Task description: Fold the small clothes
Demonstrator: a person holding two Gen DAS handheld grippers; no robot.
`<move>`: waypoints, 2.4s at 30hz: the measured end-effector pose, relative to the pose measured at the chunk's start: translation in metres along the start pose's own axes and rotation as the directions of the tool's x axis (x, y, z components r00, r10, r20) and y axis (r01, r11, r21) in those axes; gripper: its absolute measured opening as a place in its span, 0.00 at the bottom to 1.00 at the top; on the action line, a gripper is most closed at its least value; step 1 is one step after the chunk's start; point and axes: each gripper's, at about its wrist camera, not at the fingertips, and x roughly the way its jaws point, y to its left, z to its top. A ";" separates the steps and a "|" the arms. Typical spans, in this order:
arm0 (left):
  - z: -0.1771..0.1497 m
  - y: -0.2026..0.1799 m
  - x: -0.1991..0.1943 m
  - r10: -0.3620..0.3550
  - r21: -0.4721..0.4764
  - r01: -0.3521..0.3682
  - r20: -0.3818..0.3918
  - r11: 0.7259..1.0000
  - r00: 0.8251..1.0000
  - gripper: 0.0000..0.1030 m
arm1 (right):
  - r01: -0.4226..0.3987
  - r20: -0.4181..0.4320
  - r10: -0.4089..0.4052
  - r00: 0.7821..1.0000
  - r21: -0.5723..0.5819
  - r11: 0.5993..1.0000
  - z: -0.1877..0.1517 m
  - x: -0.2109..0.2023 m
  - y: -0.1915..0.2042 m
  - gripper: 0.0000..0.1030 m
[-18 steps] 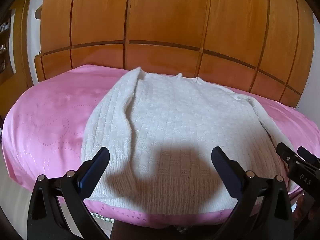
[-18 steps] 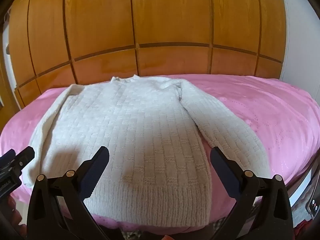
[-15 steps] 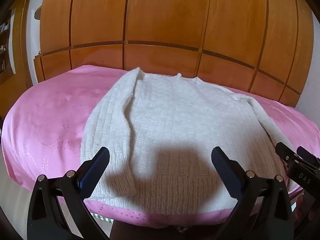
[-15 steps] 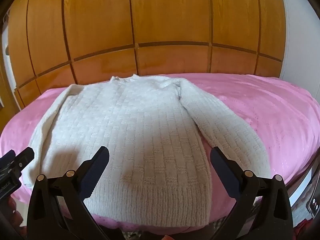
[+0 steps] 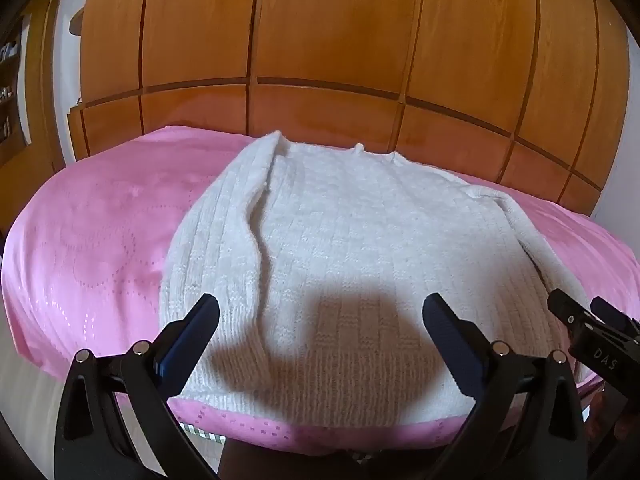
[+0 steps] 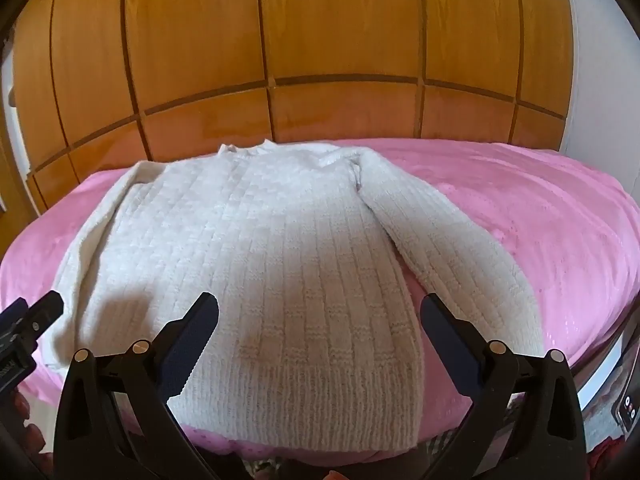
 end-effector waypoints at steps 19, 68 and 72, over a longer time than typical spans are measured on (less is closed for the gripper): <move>-0.003 0.003 0.003 -0.003 -0.007 0.002 -0.013 1.000 1.000 0.98 | 0.001 -0.039 -0.001 0.999 -0.017 1.000 0.000 0.005 0.004 0.97; -0.009 0.000 0.017 -0.081 -0.007 0.081 -0.100 0.997 0.992 0.98 | 0.003 -0.079 -0.004 0.997 -0.021 1.000 -0.003 0.011 0.006 0.97; -0.010 0.000 0.019 -0.081 -0.009 0.080 -0.108 0.997 0.991 0.98 | 0.005 -0.086 -0.006 0.996 -0.017 1.000 -0.004 0.013 0.006 0.97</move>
